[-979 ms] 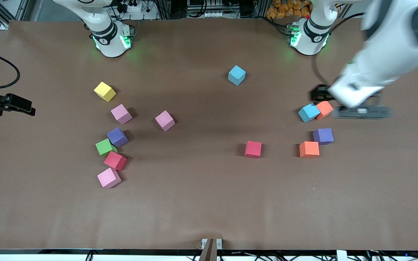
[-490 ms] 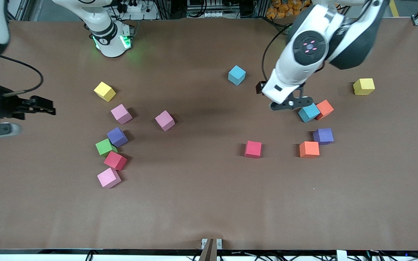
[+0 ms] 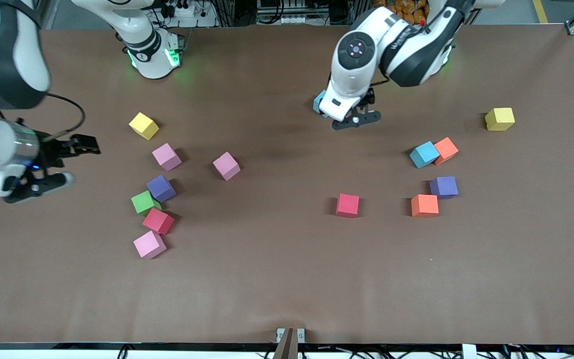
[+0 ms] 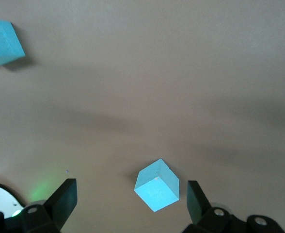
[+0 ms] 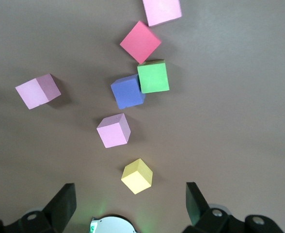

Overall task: Form number 2 with 11 blocks
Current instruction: 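Reach the left gripper to the cyan cube while the right gripper reaches pink, then grasp the cyan cube with the left gripper while the right grasps pink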

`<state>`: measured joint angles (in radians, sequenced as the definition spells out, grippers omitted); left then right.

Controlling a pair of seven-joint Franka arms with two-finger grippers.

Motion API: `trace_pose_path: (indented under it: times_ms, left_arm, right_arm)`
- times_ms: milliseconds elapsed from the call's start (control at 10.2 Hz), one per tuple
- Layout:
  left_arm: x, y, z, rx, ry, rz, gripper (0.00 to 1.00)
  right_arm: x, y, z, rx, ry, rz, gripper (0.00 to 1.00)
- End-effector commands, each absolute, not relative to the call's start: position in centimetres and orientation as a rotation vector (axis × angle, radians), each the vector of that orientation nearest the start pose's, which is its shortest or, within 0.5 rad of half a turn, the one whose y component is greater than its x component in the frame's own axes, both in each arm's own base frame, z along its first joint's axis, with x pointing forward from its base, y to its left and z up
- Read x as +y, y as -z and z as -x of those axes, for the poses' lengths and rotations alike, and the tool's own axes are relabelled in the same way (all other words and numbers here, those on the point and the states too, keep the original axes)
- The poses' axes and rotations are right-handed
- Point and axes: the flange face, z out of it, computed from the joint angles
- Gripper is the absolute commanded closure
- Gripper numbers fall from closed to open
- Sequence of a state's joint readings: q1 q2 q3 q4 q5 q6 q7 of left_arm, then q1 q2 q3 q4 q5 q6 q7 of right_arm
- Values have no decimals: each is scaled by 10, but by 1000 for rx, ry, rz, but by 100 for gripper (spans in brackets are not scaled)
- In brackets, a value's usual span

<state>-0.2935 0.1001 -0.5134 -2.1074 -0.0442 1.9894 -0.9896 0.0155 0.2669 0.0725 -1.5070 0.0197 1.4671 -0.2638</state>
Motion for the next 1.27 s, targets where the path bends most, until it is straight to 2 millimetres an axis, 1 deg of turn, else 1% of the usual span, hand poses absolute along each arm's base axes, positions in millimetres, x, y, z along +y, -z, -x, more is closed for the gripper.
trace_pose_path:
  times_ms: [0,196,294,490,588,685,881,1077,1175]
  left_arm:
    - [-386,-328,-324,-432,-219,3009,0]
    - [-384,-318,-318,-553,-221,2994,0]
    - [-384,-307,-308,-631,-209,2979,0]
    - [-391,-285,-275,-789,-186,2945,0]
    - [-391,-280,-271,-872,-182,2924,0]
    - [-393,-274,-269,-933,-198,2911,0]
    - [-398,-261,-256,-997,-206,2921,0]
    - [-397,-244,-250,-1058,-224,2925,0]
    - [-399,-235,-240,-1060,-231,2936,0]
  right_arm:
    - [69,-451,-578,-572,-458,2959,0]
    - [86,-407,-565,-614,-445,2961,0]
    - [89,-386,-556,-648,-429,2957,0]
    - [89,-340,-537,-700,-406,2947,0]
    - [87,-319,-527,-732,-397,2940,0]
    - [89,-303,-518,-749,-384,2940,0]
    - [91,-275,-502,-774,-360,2941,0]
    - [96,-255,-489,-794,-370,2937,0]
    - [102,-248,-483,-813,-367,2936,0]
